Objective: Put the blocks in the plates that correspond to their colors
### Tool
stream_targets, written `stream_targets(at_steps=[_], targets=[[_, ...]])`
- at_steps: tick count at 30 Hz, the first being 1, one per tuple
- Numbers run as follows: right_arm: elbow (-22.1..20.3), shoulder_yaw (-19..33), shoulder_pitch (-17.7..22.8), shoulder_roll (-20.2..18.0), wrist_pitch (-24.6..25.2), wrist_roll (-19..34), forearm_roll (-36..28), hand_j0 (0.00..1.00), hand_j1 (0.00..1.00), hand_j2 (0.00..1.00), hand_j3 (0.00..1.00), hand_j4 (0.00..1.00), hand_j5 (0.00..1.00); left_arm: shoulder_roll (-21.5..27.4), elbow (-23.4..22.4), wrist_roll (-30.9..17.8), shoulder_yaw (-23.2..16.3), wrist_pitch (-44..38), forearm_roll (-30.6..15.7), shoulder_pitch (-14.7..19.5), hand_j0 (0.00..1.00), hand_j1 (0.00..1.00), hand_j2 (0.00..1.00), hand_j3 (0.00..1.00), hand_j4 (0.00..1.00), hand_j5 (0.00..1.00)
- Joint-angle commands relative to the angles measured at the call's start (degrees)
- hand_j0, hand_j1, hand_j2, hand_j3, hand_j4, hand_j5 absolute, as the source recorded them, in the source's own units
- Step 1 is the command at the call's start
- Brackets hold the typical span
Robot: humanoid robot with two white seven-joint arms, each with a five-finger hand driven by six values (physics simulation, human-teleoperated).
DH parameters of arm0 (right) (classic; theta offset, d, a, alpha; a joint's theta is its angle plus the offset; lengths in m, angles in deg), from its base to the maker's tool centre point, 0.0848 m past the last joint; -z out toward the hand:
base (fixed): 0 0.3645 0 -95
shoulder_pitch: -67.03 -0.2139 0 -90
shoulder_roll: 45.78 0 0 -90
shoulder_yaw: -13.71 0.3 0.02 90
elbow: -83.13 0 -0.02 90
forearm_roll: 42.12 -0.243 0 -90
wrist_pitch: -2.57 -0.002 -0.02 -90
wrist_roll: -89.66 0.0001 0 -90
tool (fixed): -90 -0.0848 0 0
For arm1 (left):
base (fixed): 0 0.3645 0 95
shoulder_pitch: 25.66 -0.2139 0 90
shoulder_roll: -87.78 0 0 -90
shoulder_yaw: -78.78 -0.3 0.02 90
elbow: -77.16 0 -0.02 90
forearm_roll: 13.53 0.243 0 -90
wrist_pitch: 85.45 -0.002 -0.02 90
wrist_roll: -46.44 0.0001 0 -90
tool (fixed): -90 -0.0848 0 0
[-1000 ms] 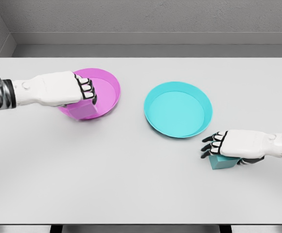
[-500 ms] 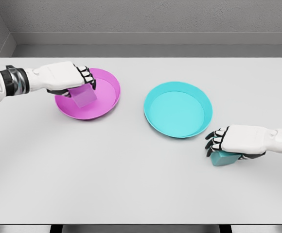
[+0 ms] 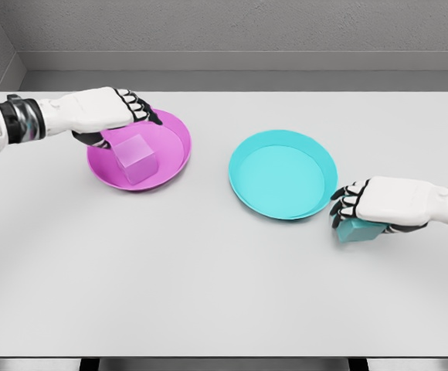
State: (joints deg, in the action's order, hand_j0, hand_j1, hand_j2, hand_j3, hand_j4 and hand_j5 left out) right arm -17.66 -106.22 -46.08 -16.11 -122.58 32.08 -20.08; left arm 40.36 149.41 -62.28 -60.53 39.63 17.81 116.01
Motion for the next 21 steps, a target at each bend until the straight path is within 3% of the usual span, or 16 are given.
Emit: stream_targets(at_steps=[1,3,7,12,13,17,21], targets=[[-0.02,0.48,-0.26,-0.05,0.16,0.10,-2.52,0.71,0.71,0.71,0.71,0.71,0.71,1.53,-0.17,0.26,0.09,-0.09,-4.70,0.00,1.00,1.00,1.00,1.00,1.00,1.00],[-0.02,0.57,-1.32,0.48,0.16,0.10,-2.52,0.71,0.71,0.71,0.71,0.71,0.71,6.46,-0.09,0.26,0.09,-0.09,-11.82,-0.35,1.00,1.00,1.00,1.00,1.00,1.00],[-0.02,0.48,-6.24,5.75,0.16,0.18,-2.61,0.71,0.71,0.71,0.71,0.71,0.71,14.37,0.09,0.35,0.09,-0.09,-17.98,-2.28,1.00,1.00,1.00,1.00,1.00,1.00],[3.76,0.30,-13.36,14.10,0.16,0.27,-2.17,0.75,0.75,0.75,0.75,0.75,0.75,16.74,-2.28,0.35,0.09,-0.09,-20.00,-4.92,1.00,1.00,1.00,1.00,1.00,1.00],[5.08,0.30,-13.71,14.54,0.16,0.10,-2.17,0.97,0.97,0.97,0.97,0.97,0.97,16.57,-2.72,0.35,0.09,-0.09,-20.00,-5.01,1.00,1.00,1.00,1.00,1.00,1.00],[6.84,1.36,-13.71,14.10,0.16,0.10,-2.09,1.00,1.00,1.00,1.00,1.00,1.00,16.13,-2.72,0.35,0.00,-0.09,-19.92,-5.45,1.00,1.00,1.00,1.00,1.00,1.00],[6.93,7.59,-12.40,10.77,0.16,-0.08,-2.52,1.00,1.00,1.00,1.00,1.00,1.00,16.22,-2.90,0.26,-0.08,-0.09,-19.92,-5.45,1.00,1.00,1.00,1.00,1.00,1.00]])
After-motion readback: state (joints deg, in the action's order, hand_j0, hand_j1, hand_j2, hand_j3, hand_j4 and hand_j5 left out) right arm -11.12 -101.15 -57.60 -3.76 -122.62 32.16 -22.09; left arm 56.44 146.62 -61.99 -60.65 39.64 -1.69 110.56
